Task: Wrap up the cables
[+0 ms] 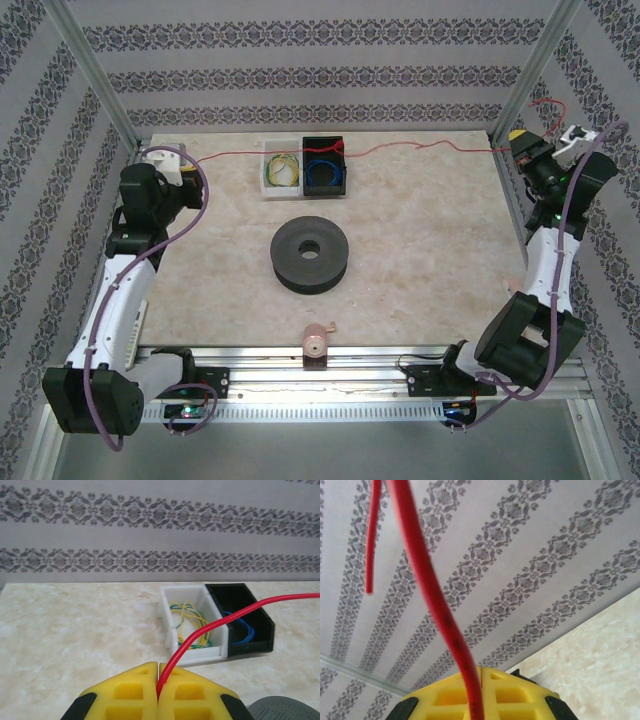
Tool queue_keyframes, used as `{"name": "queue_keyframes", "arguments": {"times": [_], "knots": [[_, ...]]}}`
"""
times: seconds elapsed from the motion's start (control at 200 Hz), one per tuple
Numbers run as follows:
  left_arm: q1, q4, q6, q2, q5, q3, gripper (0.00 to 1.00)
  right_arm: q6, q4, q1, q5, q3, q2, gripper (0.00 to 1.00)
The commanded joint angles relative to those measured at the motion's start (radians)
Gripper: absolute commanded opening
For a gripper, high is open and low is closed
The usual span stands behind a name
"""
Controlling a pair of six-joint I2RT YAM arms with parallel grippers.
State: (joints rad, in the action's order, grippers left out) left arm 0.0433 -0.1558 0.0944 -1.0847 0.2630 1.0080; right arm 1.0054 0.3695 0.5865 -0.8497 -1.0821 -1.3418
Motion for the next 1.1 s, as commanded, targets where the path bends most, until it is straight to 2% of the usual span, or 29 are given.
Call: {"name": "queue_keyframes", "arguments": {"times": [0.0,0.11,0.165,0.305,0.375,0.555,0.724,0.914,0.999,1.094], "knots": [[0.062,-0.034,0.044,0.024,-0.104,0.031,0.0,0.031,0.068,0.052,0.047,0.011,-0.013,0.0],[0.081,-0.007,0.037,0.017,-0.101,0.046,0.0,0.058,0.081,0.048,0.023,-0.005,-0.026,0.0],[0.081,0.034,0.027,0.008,-0.051,0.055,0.0,0.075,0.091,0.017,-0.008,-0.021,-0.042,0.0],[0.054,0.173,0.058,-0.067,0.119,0.105,0.0,0.035,0.035,-0.18,-0.03,-0.064,-0.076,0.0],[-0.005,0.193,0.026,-0.124,0.139,0.165,0.0,0.03,0.028,-0.286,-0.021,-0.069,-0.092,0.0],[-0.137,0.264,-0.085,-0.262,0.194,0.29,0.0,0.1,0.08,-0.462,-0.035,-0.087,-0.132,0.0],[-0.164,0.341,-0.106,-0.367,0.244,0.336,0.0,0.171,0.132,-0.579,-0.082,-0.118,-0.143,0.0],[-0.17,0.358,-0.088,-0.458,0.239,0.364,0.0,0.205,0.17,-0.645,-0.106,-0.15,-0.143,0.0],[-0.17,0.357,-0.099,-0.475,0.188,0.351,0.0,0.203,0.177,-0.611,-0.093,-0.166,-0.123,0.0],[-0.151,0.302,-0.115,-0.487,0.122,0.357,0.0,0.228,0.181,-0.524,-0.1,-0.209,-0.106,0.0]]}}
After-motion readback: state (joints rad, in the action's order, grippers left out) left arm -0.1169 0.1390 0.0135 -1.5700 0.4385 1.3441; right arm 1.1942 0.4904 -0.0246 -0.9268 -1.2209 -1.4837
